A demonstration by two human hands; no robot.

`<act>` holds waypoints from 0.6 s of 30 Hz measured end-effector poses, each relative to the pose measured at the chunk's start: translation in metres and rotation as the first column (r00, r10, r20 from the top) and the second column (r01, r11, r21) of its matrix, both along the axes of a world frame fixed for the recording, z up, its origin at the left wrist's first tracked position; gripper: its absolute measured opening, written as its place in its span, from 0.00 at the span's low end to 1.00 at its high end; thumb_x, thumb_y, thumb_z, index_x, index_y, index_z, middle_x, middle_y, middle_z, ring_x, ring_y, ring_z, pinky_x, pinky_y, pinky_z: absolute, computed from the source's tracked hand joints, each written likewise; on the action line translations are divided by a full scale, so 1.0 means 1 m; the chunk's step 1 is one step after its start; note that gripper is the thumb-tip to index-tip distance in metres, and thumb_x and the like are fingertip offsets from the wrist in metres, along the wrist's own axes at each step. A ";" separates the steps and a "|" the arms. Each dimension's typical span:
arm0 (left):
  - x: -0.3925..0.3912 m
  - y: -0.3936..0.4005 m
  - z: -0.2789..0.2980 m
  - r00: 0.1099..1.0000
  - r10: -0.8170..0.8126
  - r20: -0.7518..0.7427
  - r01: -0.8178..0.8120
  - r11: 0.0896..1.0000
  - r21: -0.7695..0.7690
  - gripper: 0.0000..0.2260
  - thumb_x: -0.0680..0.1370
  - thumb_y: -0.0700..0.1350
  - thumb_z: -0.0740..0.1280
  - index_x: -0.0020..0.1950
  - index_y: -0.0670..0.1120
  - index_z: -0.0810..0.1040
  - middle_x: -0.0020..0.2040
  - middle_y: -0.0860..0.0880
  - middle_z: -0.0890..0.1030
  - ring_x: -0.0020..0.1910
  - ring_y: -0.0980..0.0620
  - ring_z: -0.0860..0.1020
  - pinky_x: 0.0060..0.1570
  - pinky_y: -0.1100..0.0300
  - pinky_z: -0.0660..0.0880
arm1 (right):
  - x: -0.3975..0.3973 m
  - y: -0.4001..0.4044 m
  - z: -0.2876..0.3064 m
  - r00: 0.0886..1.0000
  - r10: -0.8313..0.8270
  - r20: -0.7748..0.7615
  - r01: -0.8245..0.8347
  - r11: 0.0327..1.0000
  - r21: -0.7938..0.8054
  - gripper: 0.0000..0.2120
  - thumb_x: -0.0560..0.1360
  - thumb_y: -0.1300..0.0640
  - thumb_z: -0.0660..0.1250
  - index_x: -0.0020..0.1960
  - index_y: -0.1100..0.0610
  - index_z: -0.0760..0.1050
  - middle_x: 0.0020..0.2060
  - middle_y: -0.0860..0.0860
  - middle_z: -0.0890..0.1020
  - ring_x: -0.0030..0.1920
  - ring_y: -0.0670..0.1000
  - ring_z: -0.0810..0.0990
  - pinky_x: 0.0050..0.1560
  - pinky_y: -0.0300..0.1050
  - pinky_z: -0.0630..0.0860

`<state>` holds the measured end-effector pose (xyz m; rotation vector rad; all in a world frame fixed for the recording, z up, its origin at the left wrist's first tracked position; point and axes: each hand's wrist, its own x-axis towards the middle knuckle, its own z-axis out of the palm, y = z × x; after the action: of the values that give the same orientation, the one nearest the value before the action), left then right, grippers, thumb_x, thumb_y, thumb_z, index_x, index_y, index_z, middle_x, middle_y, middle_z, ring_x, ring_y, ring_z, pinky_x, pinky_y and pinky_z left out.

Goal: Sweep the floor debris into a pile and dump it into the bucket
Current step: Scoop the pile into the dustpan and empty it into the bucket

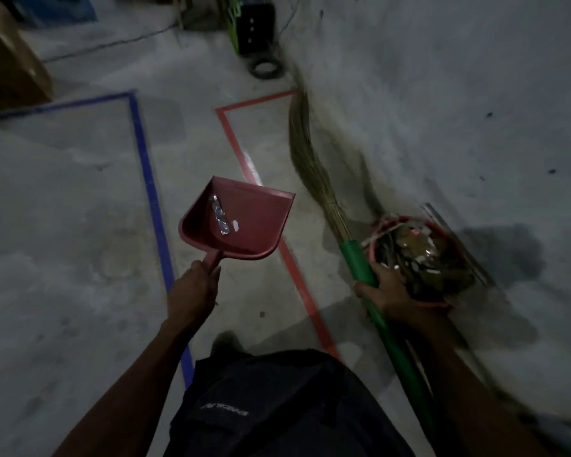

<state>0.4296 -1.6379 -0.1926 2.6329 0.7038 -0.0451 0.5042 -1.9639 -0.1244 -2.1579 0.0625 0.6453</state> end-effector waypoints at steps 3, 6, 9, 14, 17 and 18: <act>0.004 -0.060 -0.001 0.997 -0.067 -0.038 0.066 0.997 -0.025 0.14 0.82 0.52 0.59 0.50 0.40 0.70 0.41 0.41 0.78 0.40 0.40 0.78 0.35 0.55 0.65 | -0.021 -0.067 0.003 0.999 -0.048 -0.015 0.048 0.999 0.007 0.18 0.77 0.63 0.68 0.66 0.60 0.71 0.40 0.56 0.79 0.29 0.49 0.78 0.27 0.41 0.77; 0.010 -0.111 -0.001 0.987 -0.144 -0.064 0.143 0.989 -0.021 0.15 0.81 0.52 0.60 0.51 0.39 0.70 0.43 0.40 0.79 0.42 0.38 0.79 0.37 0.52 0.69 | -0.038 -0.116 0.015 1.000 -0.012 -0.027 0.011 0.999 -0.043 0.21 0.77 0.59 0.68 0.69 0.58 0.70 0.48 0.54 0.81 0.38 0.47 0.81 0.39 0.39 0.79; 0.025 -0.152 0.003 0.966 -0.237 -0.101 0.237 0.971 -0.006 0.15 0.80 0.51 0.62 0.52 0.38 0.71 0.46 0.38 0.79 0.45 0.36 0.79 0.41 0.50 0.70 | -0.049 -0.152 0.021 0.987 -0.118 -0.106 0.123 0.991 0.050 0.17 0.78 0.64 0.66 0.66 0.62 0.70 0.41 0.58 0.79 0.28 0.47 0.78 0.28 0.39 0.75; 0.067 -0.207 0.006 0.898 -0.412 -0.155 0.418 0.909 0.004 0.14 0.81 0.48 0.63 0.57 0.37 0.72 0.50 0.36 0.78 0.48 0.35 0.78 0.44 0.46 0.71 | -0.048 -0.191 -0.002 0.917 -0.277 -0.286 0.302 0.952 0.048 0.15 0.77 0.63 0.65 0.63 0.61 0.68 0.36 0.59 0.76 0.26 0.52 0.74 0.26 0.43 0.71; 0.103 -0.235 0.004 0.834 -0.521 -0.179 0.530 0.848 -0.001 0.13 0.81 0.45 0.61 0.64 0.42 0.73 0.52 0.36 0.77 0.50 0.36 0.77 0.46 0.47 0.71 | -0.041 -0.203 -0.015 0.895 -0.333 -0.297 0.353 0.935 0.016 0.11 0.77 0.59 0.65 0.58 0.61 0.69 0.36 0.58 0.76 0.24 0.51 0.74 0.25 0.42 0.71; 0.118 -0.242 -0.001 0.809 -0.559 -0.183 0.568 0.823 0.000 0.14 0.81 0.45 0.61 0.66 0.44 0.72 0.52 0.36 0.77 0.50 0.36 0.77 0.46 0.48 0.71 | -0.036 -0.207 -0.019 0.898 -0.331 -0.290 0.351 0.936 0.019 0.11 0.77 0.57 0.66 0.56 0.61 0.70 0.35 0.58 0.76 0.23 0.50 0.75 0.25 0.43 0.71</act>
<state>0.5471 -1.8803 -0.1941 2.8189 -0.0619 -0.4399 0.4682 -2.1711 -0.1436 -1.9075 0.5537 0.7301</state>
